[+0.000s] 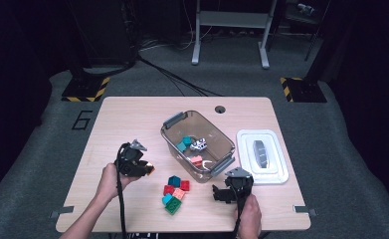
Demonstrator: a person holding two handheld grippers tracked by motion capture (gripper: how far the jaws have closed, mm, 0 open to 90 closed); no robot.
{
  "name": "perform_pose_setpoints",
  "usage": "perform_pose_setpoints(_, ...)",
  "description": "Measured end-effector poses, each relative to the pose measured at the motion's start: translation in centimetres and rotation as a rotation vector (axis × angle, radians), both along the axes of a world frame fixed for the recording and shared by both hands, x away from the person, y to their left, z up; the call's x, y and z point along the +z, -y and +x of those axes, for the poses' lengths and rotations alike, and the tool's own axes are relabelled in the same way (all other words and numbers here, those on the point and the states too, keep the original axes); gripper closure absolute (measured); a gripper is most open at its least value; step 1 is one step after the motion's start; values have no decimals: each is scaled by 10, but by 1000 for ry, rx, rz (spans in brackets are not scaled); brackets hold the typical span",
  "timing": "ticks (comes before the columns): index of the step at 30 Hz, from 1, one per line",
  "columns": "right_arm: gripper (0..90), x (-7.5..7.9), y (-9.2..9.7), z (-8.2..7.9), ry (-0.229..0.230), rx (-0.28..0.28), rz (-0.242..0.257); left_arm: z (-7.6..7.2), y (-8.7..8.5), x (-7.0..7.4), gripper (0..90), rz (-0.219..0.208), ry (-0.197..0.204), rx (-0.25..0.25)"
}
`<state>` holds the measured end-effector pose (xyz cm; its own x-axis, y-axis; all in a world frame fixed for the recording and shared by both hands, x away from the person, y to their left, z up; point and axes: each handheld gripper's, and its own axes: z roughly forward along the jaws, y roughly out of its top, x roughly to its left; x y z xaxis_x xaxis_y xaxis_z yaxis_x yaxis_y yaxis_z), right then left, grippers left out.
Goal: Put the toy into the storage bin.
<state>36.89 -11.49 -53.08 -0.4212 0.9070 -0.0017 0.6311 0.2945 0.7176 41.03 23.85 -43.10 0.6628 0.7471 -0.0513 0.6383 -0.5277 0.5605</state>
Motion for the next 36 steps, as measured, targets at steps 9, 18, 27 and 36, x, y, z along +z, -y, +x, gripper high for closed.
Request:
perform_pose_setpoints(9,0,0,-1,0,3,-7,1,8,4,14,674,10,13,-16)
perform_pose_setpoints(18,0,0,0,0,2,-5,1,15,4,32,674,9,31,-15)
perform_pose_setpoints(27,0,0,-1,0,3,-8,2,24,10,61,674,18,68,-19)
perform_pose_setpoints(36,0,0,-1,0,3,-8,2,36,18,83,674,32,99,-25)
